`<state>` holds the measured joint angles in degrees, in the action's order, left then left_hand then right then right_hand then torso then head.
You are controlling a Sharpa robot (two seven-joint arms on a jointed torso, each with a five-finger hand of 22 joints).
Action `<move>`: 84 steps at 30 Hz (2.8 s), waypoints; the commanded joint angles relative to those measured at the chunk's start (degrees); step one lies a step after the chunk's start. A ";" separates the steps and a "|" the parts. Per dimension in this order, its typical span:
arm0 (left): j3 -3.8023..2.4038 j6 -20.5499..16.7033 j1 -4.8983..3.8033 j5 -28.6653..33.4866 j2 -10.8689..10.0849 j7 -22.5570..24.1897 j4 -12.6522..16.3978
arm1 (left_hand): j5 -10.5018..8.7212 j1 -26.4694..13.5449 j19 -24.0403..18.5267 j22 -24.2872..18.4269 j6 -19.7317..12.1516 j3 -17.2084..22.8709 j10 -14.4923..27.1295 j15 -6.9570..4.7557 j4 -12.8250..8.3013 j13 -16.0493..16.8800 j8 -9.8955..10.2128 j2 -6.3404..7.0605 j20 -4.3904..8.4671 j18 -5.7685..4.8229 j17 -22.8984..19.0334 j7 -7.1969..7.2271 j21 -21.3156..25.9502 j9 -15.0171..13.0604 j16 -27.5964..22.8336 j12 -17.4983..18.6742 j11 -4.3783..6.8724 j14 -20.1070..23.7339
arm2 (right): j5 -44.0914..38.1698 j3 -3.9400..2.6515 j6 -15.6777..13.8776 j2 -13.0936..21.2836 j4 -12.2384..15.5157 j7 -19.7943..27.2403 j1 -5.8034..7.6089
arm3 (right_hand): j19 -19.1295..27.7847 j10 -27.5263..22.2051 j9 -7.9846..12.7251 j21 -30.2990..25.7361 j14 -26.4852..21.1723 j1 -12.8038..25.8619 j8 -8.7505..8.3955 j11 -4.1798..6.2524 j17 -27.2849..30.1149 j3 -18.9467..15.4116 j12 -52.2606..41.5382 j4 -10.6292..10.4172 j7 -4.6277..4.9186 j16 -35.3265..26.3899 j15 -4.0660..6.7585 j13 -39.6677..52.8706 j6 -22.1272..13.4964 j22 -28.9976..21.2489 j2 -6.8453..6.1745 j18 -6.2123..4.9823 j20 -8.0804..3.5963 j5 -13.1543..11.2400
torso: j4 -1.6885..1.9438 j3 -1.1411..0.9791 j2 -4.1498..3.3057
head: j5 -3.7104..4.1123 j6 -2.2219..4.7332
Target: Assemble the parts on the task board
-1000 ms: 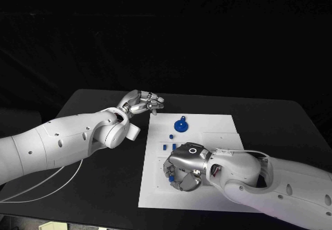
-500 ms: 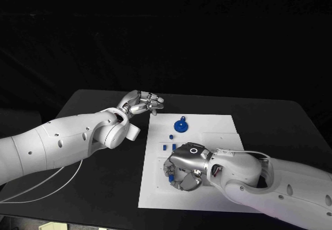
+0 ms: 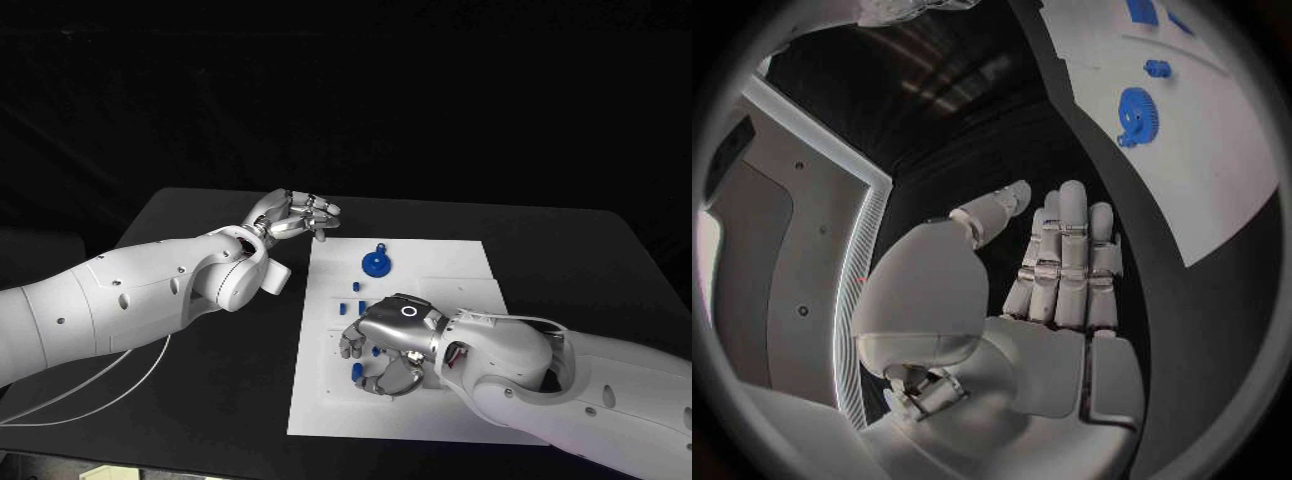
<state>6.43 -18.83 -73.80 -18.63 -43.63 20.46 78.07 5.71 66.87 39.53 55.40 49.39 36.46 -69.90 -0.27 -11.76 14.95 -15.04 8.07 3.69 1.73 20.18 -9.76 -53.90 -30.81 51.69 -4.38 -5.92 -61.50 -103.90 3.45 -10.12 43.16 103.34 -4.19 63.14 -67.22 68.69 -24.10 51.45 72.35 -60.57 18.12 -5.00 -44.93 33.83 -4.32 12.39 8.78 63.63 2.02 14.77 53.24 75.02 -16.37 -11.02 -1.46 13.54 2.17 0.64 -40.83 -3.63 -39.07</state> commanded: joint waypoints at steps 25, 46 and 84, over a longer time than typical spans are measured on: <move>0.00 0.38 0.44 0.65 0.01 0.56 -0.60 | -0.11 -0.27 0.41 0.12 -0.41 -0.03 0.22 0.05 -0.34 0.06 -0.27 -0.14 2.11 -0.05 0.21 -0.08 0.25 0.12 -0.37 0.31 0.10 -0.51 | 34.34 -1.46 2.43 12.49 -5.75 0.40 8.13 | -2.61 10.69 -0.85 0.76 1.93 -1.67 0.90 4.05 0.07 2.12 -10.89 -6.38 -1.47 2.03 3.37 10.29 0.07 0.72 1.67 -3.98 -1.22 -9.06 | -0.27 0.31 0.66 | 2.85 1.52; 0.59 0.39 1.47 1.42 0.18 0.52 -0.52 | -0.19 -0.38 0.40 0.16 -0.42 -0.11 0.24 0.06 -0.33 0.07 -0.30 0.02 2.11 -0.06 0.32 -0.08 0.29 0.14 -0.45 0.32 0.09 -0.50 | 46.56 1.23 26.93 19.59 -8.25 -15.59 11.45 | -2.44 -0.08 -4.63 3.20 1.81 5.69 0.67 5.31 -4.75 -1.13 -40.66 -14.84 -2.57 5.94 4.56 46.70 -0.35 1.18 3.66 -3.98 -1.82 -4.34 | -0.85 0.70 1.94 | 3.90 1.16; 2.38 0.66 1.91 2.30 -1.48 0.25 2.39 | -0.57 -1.43 0.33 0.33 -0.54 -0.46 0.41 0.14 0.47 0.04 -0.37 0.60 2.05 -0.12 0.72 -0.11 0.50 0.27 -0.87 0.37 0.01 -0.41 | 47.92 9.08 16.12 17.19 -1.45 -29.33 11.43 | -0.30 0.09 -6.91 6.64 1.04 13.41 -0.18 6.07 -10.88 -18.27 -45.25 -7.58 -3.35 8.43 5.22 51.35 1.24 0.98 10.95 -3.98 -2.72 6.47 | -1.59 0.57 5.81 | 3.22 -2.20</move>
<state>8.85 -18.78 -71.88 -16.95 -45.12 20.40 80.30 5.49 65.88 39.53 55.64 49.22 36.12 -69.92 -0.27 -11.42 14.91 -15.04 8.61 3.69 1.74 20.85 -10.00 -53.68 -30.62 51.03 -4.38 -5.91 -61.50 -55.93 12.52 7.46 60.51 101.93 -32.27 74.60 -67.42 68.63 -31.08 57.80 72.98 -47.36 18.29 1.03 -55.76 15.51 -49.19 4.51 5.07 72.23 7.36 66.09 54.03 75.01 -4.97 -11.94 -3.69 20.19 0.59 1.13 -34.97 -0.09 -41.04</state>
